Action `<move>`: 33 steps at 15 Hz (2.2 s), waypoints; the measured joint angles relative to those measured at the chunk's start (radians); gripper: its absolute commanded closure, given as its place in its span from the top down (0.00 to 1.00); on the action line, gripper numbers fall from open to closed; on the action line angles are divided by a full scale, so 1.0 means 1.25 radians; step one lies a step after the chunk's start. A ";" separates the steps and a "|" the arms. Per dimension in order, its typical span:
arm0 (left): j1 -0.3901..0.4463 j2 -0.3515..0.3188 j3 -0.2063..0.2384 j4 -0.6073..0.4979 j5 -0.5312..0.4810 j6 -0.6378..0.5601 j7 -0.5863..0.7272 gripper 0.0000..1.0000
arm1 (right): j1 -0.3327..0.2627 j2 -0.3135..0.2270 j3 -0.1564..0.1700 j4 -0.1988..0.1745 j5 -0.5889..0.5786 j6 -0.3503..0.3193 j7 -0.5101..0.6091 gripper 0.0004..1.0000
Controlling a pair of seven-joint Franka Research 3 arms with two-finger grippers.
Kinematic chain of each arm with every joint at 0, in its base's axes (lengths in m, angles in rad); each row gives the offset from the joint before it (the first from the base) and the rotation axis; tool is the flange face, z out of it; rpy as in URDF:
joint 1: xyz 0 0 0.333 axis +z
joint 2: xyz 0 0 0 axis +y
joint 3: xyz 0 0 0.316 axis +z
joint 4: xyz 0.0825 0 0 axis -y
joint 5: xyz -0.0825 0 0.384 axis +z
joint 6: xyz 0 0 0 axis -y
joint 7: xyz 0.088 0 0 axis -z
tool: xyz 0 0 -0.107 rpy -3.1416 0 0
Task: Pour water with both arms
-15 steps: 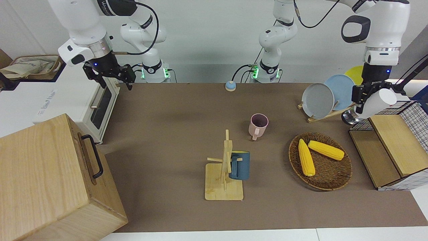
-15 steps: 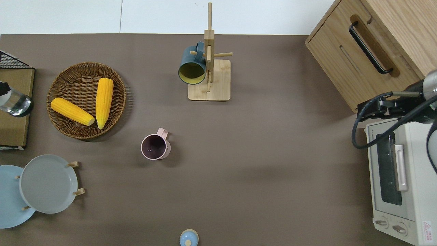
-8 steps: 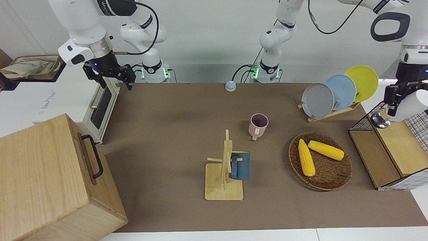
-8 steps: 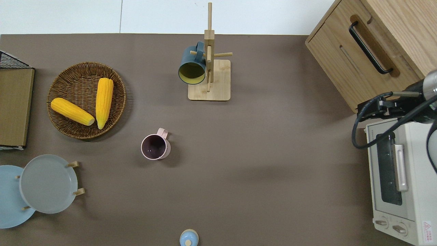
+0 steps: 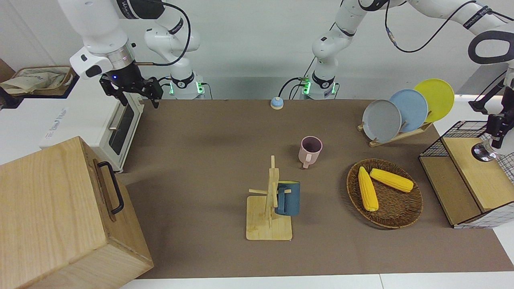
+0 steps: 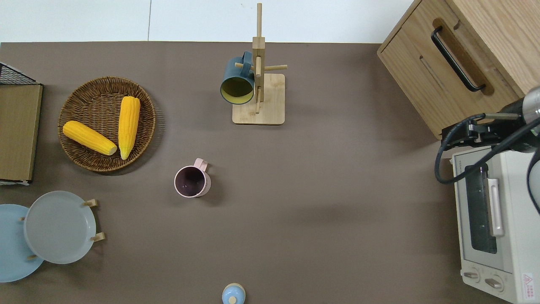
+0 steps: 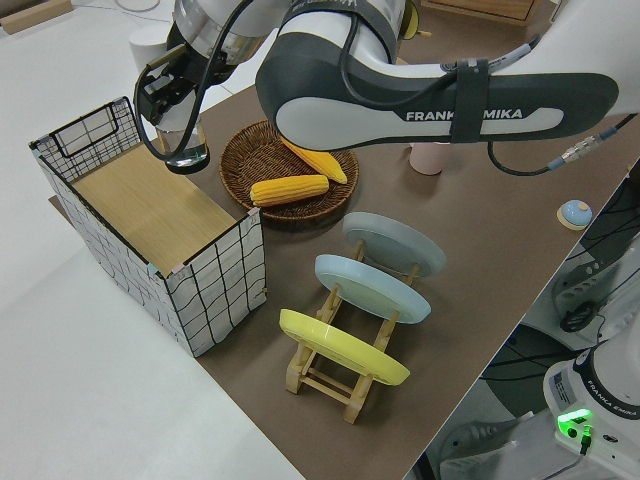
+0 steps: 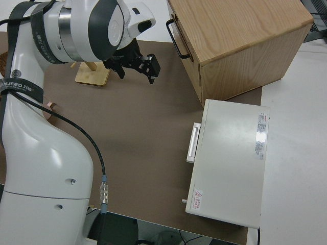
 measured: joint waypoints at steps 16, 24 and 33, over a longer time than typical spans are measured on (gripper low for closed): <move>0.060 0.054 -0.008 -0.085 -0.238 0.188 0.232 0.00 | 0.000 0.000 0.000 0.000 0.000 0.000 0.000 0.99; 0.062 0.056 -0.006 -0.106 -0.240 0.191 0.249 0.04 | 0.000 0.000 0.000 0.000 0.000 0.000 0.000 0.99; 0.067 0.057 -0.004 -0.105 -0.244 0.198 0.250 1.00 | 0.000 0.000 0.000 0.000 0.000 0.000 0.000 0.99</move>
